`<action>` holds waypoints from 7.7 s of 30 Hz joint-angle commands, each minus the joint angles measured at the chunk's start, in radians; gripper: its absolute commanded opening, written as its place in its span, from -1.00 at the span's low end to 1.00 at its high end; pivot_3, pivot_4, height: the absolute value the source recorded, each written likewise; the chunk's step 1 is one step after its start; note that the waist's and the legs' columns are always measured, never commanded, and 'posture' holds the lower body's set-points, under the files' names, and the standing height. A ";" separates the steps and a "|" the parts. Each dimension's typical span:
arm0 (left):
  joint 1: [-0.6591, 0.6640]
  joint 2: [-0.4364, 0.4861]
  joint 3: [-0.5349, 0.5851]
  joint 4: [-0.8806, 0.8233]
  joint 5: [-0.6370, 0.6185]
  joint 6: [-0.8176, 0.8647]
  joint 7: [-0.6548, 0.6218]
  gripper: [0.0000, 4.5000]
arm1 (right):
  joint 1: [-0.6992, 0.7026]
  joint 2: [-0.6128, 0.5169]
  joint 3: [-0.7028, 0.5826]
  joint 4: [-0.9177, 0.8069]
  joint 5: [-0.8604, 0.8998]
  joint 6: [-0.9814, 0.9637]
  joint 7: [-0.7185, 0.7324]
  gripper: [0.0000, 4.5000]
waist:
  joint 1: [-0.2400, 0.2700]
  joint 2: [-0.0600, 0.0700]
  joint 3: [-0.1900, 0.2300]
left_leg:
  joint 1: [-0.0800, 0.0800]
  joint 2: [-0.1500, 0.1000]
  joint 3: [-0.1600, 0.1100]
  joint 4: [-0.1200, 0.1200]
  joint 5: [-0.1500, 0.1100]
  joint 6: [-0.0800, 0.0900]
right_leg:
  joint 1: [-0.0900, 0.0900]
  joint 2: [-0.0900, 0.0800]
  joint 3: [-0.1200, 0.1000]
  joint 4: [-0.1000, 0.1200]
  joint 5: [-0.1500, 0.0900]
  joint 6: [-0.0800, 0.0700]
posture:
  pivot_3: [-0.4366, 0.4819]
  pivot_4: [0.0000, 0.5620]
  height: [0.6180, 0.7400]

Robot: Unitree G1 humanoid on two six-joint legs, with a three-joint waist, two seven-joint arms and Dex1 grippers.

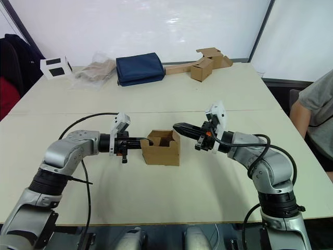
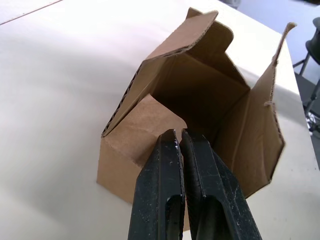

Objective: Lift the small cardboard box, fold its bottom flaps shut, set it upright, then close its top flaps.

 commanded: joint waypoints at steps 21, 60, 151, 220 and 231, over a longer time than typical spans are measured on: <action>0.022 -0.006 0.022 -0.034 -0.017 0.032 0.036 -0.93 | -0.001 0.034 0.198 0.100 -0.205 -0.157 0.055 -1.00 | -0.001 0.000 0.000 | 0.000 0.000 0.000 0.000 0.000 0.000 | 0.000 0.000 0.000 0.000 0.000 0.000 | -0.05 -0.47 1.00; -0.204 -0.138 0.035 0.621 0.180 -0.336 -0.047 -0.93 | -0.017 -0.124 0.212 -0.327 -0.019 0.094 0.055 -1.00 | -0.001 0.000 0.001 | -0.004 0.000 -0.002 0.000 0.000 0.000 | -0.002 0.000 -0.002 -0.001 0.000 0.000 | -0.05 -0.47 1.00; 0.165 0.008 0.075 -0.114 -0.109 0.038 -0.008 -0.93 | -0.160 0.092 0.260 0.110 -0.406 -0.259 -0.070 -1.00 | 0.000 0.001 0.001 | -0.004 0.000 -0.003 0.000 0.000 0.000 | -0.002 0.000 -0.002 -0.001 0.000 0.000 | -0.05 -0.47 1.00; 0.055 -0.158 0.103 0.007 -0.108 0.010 0.126 -0.93 | -0.021 -0.037 0.374 0.018 -0.490 -0.195 0.023 -1.00 | 0.001 0.001 0.000 | -0.003 0.000 -0.003 0.001 0.000 -0.001 | -0.001 -0.001 -0.003 -0.001 0.000 0.000 | -0.05 -0.47 1.00; 0.045 -0.162 0.119 0.026 -0.098 -0.004 0.151 -0.93 | -0.020 0.003 0.300 -0.073 -0.365 -0.159 0.061 -1.00 | 0.000 0.001 0.000 | -0.003 0.000 -0.003 0.000 0.000 -0.001 | -0.001 0.000 -0.003 -0.001 0.000 0.000 | -0.05 -0.47 1.00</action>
